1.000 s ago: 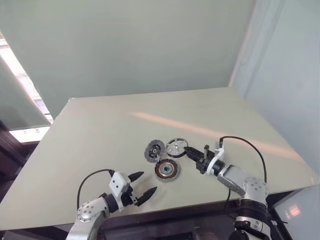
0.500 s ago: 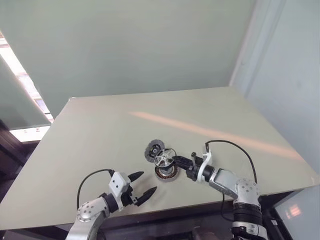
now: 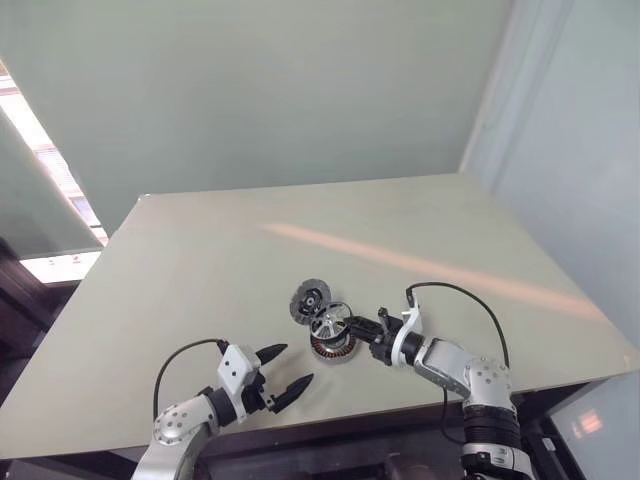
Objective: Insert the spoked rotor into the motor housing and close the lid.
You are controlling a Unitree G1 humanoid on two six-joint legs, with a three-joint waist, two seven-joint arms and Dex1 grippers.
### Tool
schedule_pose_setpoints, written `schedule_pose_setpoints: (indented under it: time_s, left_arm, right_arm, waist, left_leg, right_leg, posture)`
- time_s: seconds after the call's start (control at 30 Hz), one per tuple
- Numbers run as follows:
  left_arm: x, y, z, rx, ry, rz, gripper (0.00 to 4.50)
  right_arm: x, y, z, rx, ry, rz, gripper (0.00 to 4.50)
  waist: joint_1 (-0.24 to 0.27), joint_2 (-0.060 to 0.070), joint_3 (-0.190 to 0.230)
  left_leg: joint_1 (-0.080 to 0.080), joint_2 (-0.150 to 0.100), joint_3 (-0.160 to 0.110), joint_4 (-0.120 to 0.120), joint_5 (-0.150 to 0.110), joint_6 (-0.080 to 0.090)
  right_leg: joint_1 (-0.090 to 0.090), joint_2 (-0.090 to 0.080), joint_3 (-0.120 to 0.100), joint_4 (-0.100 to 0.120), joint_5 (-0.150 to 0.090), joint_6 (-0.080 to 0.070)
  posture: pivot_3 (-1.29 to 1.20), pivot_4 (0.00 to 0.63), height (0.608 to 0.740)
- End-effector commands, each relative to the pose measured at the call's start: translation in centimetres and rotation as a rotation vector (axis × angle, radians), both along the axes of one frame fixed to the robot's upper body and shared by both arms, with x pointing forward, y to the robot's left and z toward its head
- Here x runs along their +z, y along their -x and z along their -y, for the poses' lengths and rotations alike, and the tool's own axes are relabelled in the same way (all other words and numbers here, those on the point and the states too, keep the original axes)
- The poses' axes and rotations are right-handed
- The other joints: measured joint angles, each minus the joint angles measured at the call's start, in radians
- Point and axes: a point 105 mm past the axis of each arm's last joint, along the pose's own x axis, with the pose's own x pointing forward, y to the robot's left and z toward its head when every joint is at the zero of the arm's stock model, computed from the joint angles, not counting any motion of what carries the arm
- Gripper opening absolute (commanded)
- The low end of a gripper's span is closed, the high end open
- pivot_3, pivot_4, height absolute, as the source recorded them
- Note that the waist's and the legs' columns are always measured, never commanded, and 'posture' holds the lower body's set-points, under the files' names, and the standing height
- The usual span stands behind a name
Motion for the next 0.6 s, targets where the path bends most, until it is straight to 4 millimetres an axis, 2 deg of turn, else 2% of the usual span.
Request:
schedule_pose_setpoints:
  time_s: [0.03,0.6]
  left_arm:
    - [1.15,-0.54,0.13,-0.008,0.002,0.057,4.50]
    - [1.03,-0.54,0.17,-0.008,0.002,0.055,4.50]
  right_arm:
    - [-0.22,1.29,-2.75,0.033,-0.064,-0.021,0.40]
    - [-1.00,1.80,-3.14,0.061,-0.027,-0.042,0.40]
  waist:
    - [0.000,0.000,0.000]
    - [0.000,0.000,0.000]
  left_leg:
    - [0.000,0.000,0.000,0.000,0.000,0.000]
    - [0.000,0.000,0.000,0.000,0.000,0.000]
  right_leg:
    - [0.000,0.000,0.000,0.000,0.000,0.000]
    - [0.000,0.000,0.000,0.000,0.000,0.000]
  posture:
    - [0.00,0.000,0.740]
    - [0.00,0.000,0.740]
